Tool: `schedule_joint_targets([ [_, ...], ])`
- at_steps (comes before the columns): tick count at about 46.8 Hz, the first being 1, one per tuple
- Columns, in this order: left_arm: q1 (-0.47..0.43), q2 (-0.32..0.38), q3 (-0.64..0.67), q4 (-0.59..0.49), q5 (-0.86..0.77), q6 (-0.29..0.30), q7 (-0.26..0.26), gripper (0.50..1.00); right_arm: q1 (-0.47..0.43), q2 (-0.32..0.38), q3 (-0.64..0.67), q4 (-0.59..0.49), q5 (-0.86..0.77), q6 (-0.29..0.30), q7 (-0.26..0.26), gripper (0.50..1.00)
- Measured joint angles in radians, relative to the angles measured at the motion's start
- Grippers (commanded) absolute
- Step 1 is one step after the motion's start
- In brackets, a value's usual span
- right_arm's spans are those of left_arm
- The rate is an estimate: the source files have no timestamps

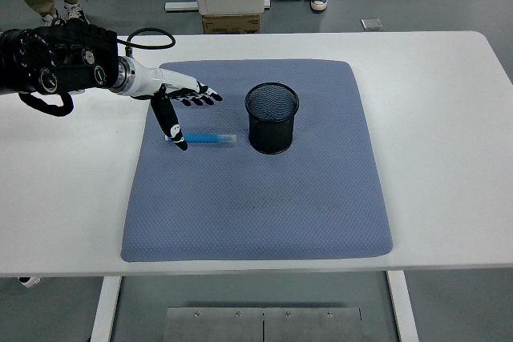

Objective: Left hand places marker in pen holder

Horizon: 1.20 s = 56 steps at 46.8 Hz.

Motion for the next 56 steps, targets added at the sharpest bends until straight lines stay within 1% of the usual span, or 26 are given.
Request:
schedule_joint_targets([
  [4, 0.005, -0.002, 0.0, 0.0, 0.012, 0.0, 0.042, 1.0, 0.0, 0.0, 0.0, 0.0, 0.0, 0.0, 0.0, 1.0],
  [8, 0.008, -0.007, 0.0, 0.0, 0.023, 0.0, 0.056, 1.0, 0.0, 0.0, 0.0, 0.0, 0.0, 0.0, 0.0, 1.0],
  [17, 0.008, -0.029, -0.009, 0.0, 0.047, -0.001, 0.059, 1.0, 0.0, 0.0, 0.0, 0.0, 0.0, 0.0, 0.0, 1.0],
  [26, 0.008, -0.043, -0.021, 0.0, 0.128, -0.003, 0.059, 1.0, 0.0, 0.0, 0.0, 0.0, 0.0, 0.0, 0.0, 1.0],
  [51, 0.002, -0.067, -0.051, 0.001, 0.242, -0.006, 0.059, 1.0, 0.0, 0.0, 0.0, 0.0, 0.0, 0.0, 0.0, 1.0],
  [52, 0.002, -0.068, -0.051, 0.001, 0.245, -0.006, 0.059, 0.997, 0.0, 0.0, 0.0, 0.0, 0.0, 0.0, 0.0, 1.0],
  [55, 0.002, -0.069, -0.051, 0.001, 0.252, -0.011, 0.059, 0.912, 0.0, 0.0, 0.0, 0.0, 0.0, 0.0, 0.0, 1.0],
  [56, 0.002, -0.069, -0.051, 0.001, 0.253, -0.014, 0.059, 0.895, 0.0, 0.0, 0.0, 0.0, 0.0, 0.0, 0.0, 1.0],
])
